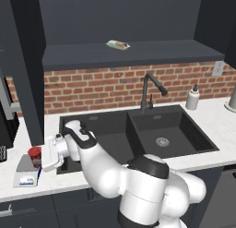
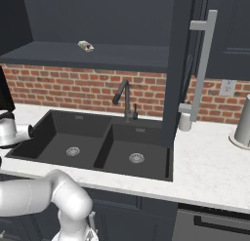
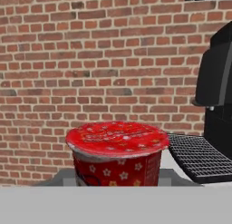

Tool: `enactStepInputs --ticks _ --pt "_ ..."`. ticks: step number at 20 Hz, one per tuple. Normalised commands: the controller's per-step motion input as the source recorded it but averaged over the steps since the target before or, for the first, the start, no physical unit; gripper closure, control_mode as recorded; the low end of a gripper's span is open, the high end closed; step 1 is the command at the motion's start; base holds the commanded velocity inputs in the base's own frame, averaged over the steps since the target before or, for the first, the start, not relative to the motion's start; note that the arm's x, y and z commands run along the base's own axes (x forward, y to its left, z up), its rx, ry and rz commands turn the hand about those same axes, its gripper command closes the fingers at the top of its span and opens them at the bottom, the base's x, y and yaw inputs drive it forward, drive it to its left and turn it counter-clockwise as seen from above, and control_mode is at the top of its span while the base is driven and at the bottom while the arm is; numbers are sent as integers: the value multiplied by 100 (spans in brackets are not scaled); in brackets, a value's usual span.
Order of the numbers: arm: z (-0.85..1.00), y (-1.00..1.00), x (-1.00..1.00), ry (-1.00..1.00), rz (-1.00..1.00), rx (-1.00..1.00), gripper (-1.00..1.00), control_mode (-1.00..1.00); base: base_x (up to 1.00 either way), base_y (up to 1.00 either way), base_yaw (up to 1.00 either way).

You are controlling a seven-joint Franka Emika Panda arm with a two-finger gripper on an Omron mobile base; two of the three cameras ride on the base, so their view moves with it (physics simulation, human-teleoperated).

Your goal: Pick the yogurt and place it on the digital scale for weighing, and close the cabinet.

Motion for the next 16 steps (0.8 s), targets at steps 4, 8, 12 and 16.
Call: enactStepInputs --ticks 4,8,12,16 --pt "11 14 0 0 0 0 100 -100 0 0 0" --pt "0 11 19 0 0 0 100 -100 0 0 0" --pt "-15 15 21 -1 0 0 100 -100 0 0 0" --pt "-21 14 21 -1 0 0 100 -100 0 0 0"
